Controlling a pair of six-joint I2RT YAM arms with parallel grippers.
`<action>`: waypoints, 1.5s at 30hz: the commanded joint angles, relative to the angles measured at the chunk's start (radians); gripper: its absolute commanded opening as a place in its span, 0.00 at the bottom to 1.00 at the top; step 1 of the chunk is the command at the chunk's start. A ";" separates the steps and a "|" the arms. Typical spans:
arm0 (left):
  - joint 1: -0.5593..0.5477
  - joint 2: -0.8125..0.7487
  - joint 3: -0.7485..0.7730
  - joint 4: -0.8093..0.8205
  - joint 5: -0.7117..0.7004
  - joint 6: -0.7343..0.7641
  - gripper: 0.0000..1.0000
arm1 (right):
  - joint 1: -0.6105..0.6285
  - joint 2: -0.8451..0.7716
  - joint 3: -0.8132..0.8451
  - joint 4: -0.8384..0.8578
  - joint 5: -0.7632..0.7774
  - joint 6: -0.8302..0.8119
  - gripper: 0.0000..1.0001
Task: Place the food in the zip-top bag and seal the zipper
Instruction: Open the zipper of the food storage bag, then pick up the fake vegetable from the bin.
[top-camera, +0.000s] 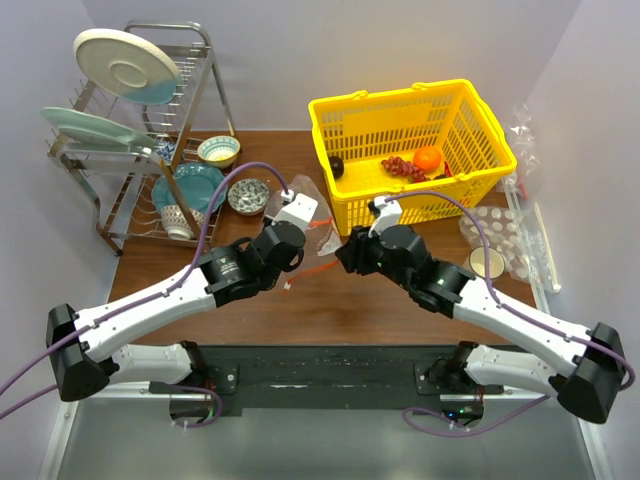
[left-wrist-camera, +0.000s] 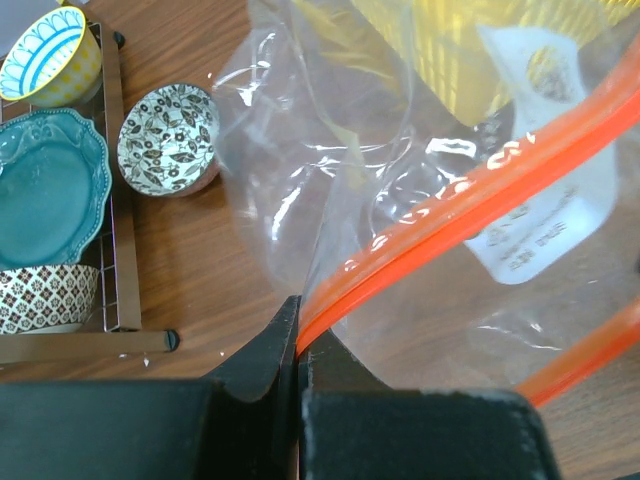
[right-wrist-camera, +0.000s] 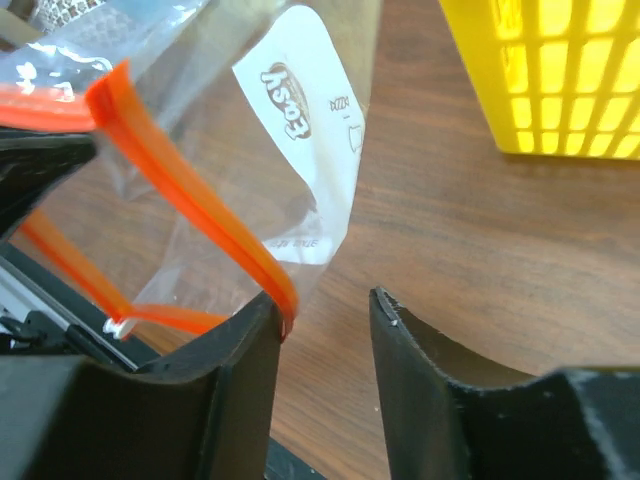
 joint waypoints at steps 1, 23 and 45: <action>0.006 -0.021 -0.004 0.058 -0.015 0.023 0.00 | -0.005 -0.063 0.126 -0.082 0.068 -0.123 0.46; 0.005 0.025 -0.017 0.073 -0.041 0.064 0.00 | -0.476 0.378 0.891 -0.472 -0.008 -0.335 0.51; 0.005 -0.018 -0.105 0.182 0.106 0.106 0.00 | -0.789 1.184 1.545 -0.917 -0.017 -0.461 0.86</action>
